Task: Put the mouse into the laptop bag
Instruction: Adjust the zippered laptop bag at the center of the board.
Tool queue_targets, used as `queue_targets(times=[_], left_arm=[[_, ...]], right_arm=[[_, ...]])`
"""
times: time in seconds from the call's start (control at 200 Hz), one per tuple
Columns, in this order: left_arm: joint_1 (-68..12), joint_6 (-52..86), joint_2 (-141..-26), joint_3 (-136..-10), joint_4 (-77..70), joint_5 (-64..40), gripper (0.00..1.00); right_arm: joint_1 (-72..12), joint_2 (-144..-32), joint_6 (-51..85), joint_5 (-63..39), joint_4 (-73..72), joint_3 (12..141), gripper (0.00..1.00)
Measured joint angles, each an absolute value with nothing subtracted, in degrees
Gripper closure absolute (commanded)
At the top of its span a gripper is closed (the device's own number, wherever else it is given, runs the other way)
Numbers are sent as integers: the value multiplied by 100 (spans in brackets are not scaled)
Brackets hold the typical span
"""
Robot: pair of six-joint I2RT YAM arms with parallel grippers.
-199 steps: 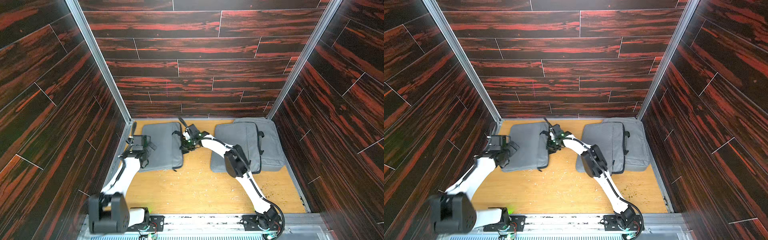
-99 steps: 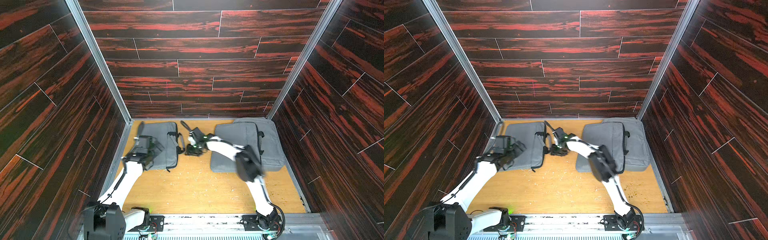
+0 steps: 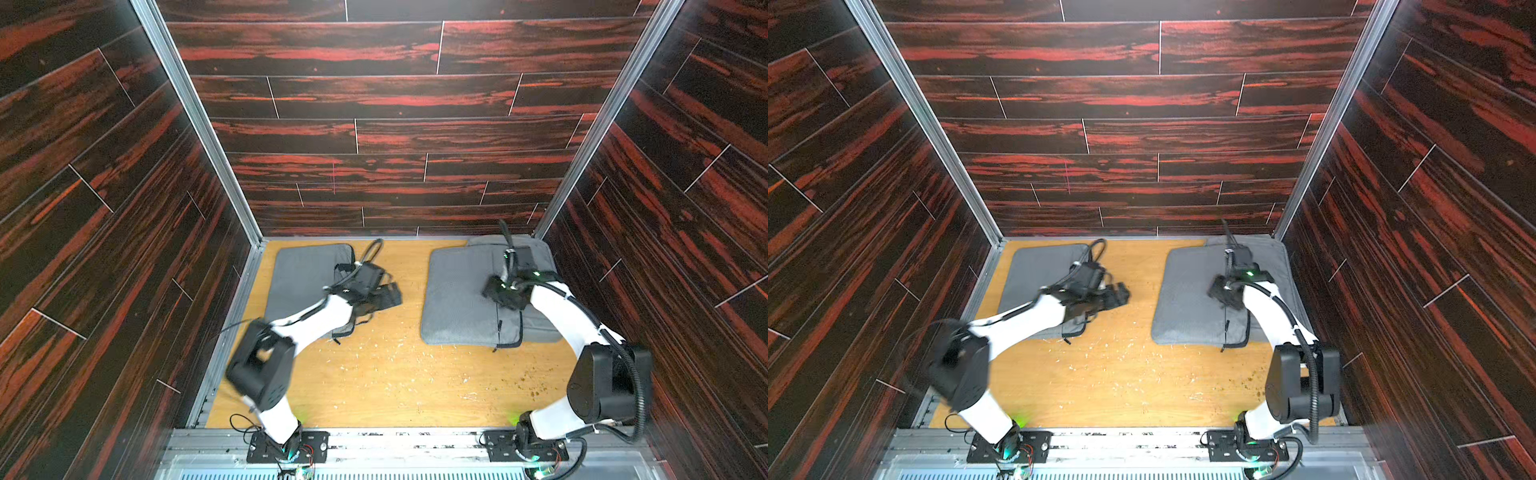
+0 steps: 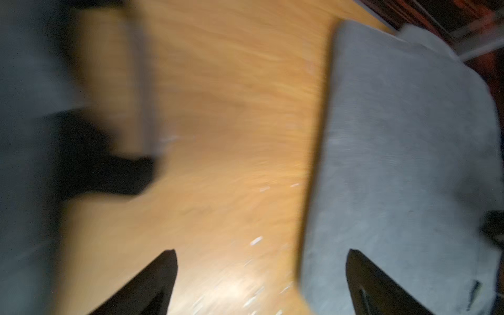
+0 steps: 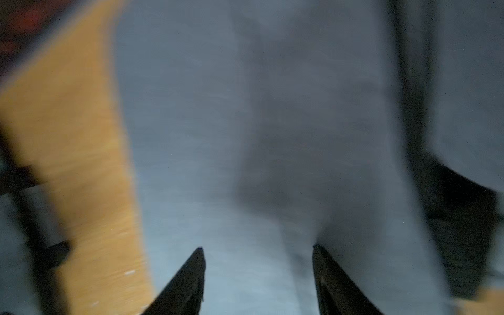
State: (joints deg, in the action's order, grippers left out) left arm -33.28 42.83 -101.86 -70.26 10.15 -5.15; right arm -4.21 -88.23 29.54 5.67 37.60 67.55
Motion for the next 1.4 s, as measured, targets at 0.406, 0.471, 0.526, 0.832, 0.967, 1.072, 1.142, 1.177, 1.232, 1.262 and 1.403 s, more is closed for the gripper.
queue_targets(times=[0.406, 0.471, 0.526, 0.832, 0.967, 1.072, 1.142, 1.177, 1.232, 1.262, 1.403], left_arm=[[-3892, 4115, -12256, -8451, 694, -978, 0], [-3903, 4117, -12394, -8652, 659, -1046, 0], [-3918, 4123, -12529, -8750, 569, -1090, 1], [-3905, 4530, -12805, -8860, 69, -1363, 91], [-3789, 4626, -12621, -8552, -97, -1229, 100], [-3688, 4639, -12263, -8088, -43, -967, 100], [-3588, 4622, -11942, -7734, 128, -727, 100], [-3507, 4606, -11754, -7529, 217, -626, 100], [-3317, 4580, -11456, -7199, 353, -523, 100], [-3188, 4560, -11297, -7026, 419, -497, 100], [-2596, 4436, -10930, -6657, 637, -548, 100]], right_arm=[[727, -8855, 2716, 336, 3732, 6987, 35], [821, -8969, 2687, 252, 3684, 7102, 36], [849, -9098, 2679, 110, 3546, 7120, 38], [746, -9734, 2707, -727, 2947, 7035, 100], [370, -9743, 2689, -572, 2910, 7275, 100], [-239, -9845, 2689, -508, 2910, 7717, 100], [-659, -10014, 2692, -495, 2858, 7970, 100], [-834, -10110, 2698, -508, 2801, 8040, 100], [-1052, -10256, 2744, -563, 2724, 8071, 100], [-1144, -10339, 2766, -607, 2705, 8071, 100], [-1428, -10683, 2958, -856, 2491, 7819, 93]])
